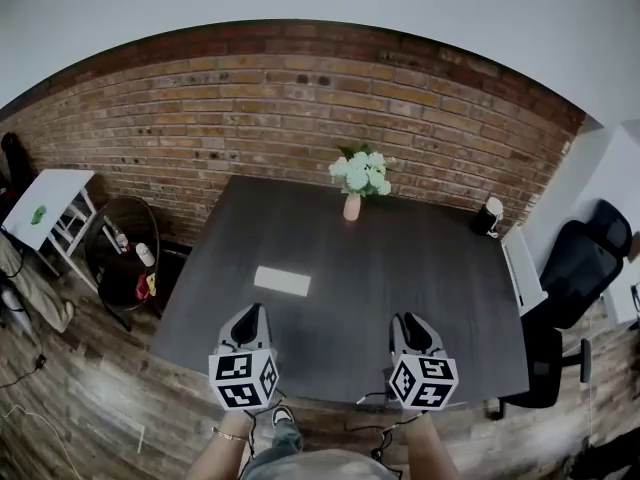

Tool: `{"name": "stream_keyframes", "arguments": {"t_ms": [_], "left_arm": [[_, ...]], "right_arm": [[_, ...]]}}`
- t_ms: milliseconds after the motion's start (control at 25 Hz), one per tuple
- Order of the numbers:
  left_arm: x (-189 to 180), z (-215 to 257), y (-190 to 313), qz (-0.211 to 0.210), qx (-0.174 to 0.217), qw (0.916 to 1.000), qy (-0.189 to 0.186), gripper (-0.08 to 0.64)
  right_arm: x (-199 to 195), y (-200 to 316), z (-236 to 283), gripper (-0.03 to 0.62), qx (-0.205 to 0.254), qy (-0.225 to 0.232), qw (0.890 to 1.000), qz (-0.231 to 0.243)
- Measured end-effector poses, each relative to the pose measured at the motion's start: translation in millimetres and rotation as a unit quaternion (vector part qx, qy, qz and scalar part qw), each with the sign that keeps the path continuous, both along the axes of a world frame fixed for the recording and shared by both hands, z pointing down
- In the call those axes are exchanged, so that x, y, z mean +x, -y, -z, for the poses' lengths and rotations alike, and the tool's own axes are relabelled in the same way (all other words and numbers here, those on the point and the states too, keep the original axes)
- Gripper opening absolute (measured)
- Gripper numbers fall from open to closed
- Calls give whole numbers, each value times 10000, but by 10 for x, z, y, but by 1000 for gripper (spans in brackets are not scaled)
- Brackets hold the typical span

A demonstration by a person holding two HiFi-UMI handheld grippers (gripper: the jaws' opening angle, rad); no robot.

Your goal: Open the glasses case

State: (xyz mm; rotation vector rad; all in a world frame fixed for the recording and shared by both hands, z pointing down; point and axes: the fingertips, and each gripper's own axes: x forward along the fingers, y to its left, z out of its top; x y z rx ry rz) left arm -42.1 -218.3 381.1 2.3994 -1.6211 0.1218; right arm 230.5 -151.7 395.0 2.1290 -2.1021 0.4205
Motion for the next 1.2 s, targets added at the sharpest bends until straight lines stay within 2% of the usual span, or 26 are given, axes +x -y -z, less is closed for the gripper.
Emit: {"name": "stream_keyframes", "arguments": {"t_ms": [400,720,1200], "left_arm": [[-139,-212,964,-384,-318,9987,-102,-5],[-196,-473,1406,-208,-598,9979,-125,-5],[-365,-732,1613,307,-885,9956,61,-5]], "right_arm": [[-260,768,-105,83,-182,163,9992,-306],[-138,1141,-312,80,-535,131,9979,-327],[-334,1747,-555,80,-785,2,9958,472]]}}
